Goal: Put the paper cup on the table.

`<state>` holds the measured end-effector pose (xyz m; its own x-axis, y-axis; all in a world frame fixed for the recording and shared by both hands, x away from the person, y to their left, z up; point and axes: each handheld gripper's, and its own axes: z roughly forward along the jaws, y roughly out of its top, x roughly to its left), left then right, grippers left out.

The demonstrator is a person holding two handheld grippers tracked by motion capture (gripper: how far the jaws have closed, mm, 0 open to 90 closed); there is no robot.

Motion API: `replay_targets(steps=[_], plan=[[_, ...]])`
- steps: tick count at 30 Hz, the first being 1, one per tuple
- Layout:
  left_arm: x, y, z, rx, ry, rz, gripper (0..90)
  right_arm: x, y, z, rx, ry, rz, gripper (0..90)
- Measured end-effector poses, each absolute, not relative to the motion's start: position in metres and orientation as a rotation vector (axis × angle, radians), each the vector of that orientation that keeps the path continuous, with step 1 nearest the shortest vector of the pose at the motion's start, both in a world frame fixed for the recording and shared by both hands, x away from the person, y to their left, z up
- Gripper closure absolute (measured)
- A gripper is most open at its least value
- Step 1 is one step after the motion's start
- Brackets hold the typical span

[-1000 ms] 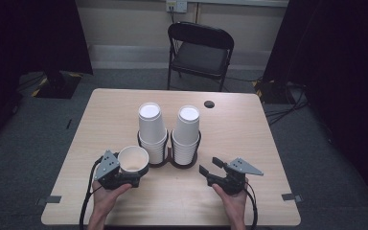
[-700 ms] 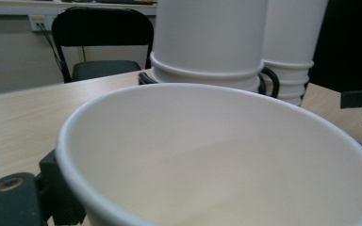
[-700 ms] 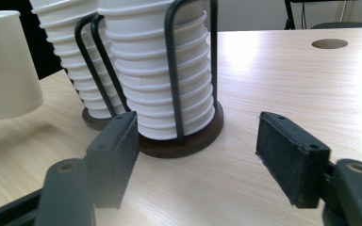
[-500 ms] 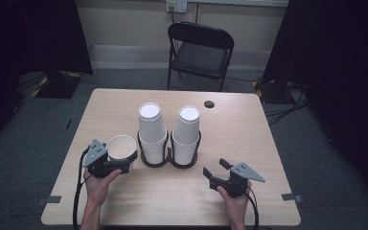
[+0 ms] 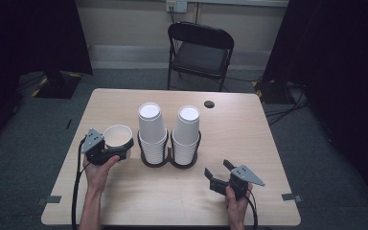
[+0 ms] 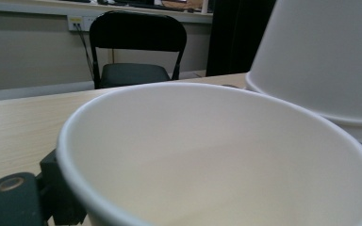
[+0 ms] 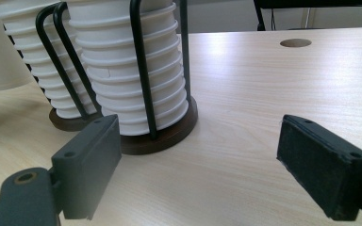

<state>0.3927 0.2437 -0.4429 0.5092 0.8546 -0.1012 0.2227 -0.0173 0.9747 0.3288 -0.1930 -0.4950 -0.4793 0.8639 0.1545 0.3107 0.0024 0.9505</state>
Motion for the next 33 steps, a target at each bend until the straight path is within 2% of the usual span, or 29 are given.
replay_targets(steps=[18,33], plan=[[0.420,0.255,-0.469,1.576,1.067,0.686,7.9,0.327,-0.191,-0.495,1.187,1.815,1.492,14.0],[0.419,0.251,-0.479,1.692,1.111,0.702,10.6,0.327,-0.191,-0.495,1.177,1.823,1.493,14.3]])
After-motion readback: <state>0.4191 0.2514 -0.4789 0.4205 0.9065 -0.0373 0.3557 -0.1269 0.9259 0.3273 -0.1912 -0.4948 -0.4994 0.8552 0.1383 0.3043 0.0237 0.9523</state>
